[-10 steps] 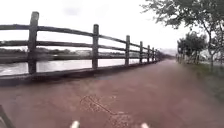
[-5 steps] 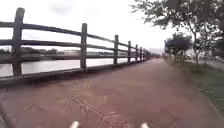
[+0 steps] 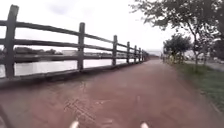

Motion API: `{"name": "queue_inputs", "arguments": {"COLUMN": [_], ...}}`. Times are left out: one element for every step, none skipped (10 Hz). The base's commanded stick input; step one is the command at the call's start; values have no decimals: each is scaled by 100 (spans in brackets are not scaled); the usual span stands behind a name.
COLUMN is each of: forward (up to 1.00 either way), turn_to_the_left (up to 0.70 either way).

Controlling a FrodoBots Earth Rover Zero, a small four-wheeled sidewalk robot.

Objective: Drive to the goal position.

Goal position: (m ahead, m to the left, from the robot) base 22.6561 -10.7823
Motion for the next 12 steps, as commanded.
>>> {"name": "queue_inputs", "arguments": {"forward": [70,70,70,70,70,70,70,70,70,70,70,70], "turn_to_the_left": [-27,-27,-27,-27,-27,-27,-27,-27,-27,-27,-27,-27]}}
